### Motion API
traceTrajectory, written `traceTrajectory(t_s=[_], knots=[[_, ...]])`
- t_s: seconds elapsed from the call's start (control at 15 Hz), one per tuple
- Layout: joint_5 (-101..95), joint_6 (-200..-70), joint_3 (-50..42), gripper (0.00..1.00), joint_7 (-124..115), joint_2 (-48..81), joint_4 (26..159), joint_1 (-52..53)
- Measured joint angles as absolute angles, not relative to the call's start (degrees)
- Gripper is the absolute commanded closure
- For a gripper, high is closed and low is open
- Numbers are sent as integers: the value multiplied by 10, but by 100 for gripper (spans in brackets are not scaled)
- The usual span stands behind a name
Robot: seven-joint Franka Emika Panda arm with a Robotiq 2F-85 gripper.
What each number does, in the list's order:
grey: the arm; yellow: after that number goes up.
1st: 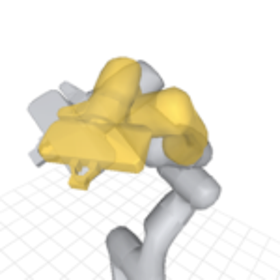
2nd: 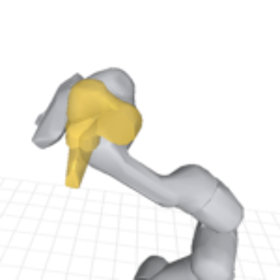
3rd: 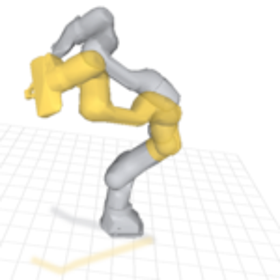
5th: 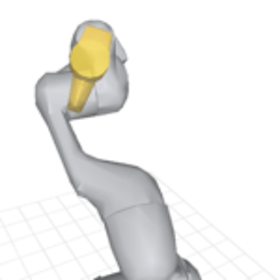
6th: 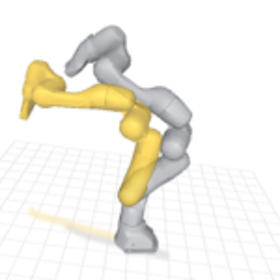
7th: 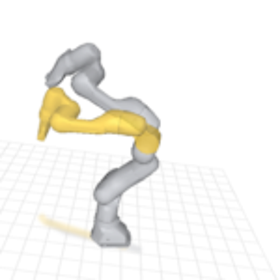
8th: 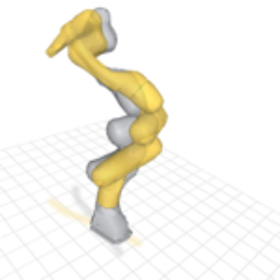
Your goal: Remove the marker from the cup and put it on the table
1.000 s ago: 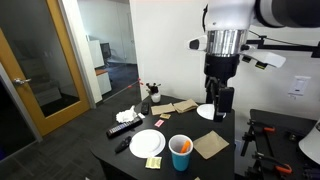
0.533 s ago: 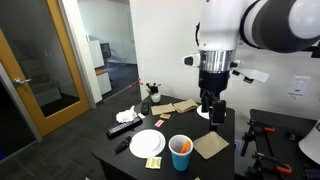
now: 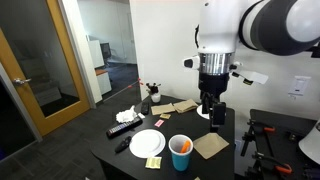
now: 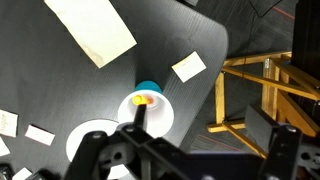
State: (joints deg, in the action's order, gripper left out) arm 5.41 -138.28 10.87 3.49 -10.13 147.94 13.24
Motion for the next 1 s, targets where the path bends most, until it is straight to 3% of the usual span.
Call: traceTrajectory(t_s=[1.0], knots=[[-5, -1391, 107, 0, 42, 0, 1402, 122]])
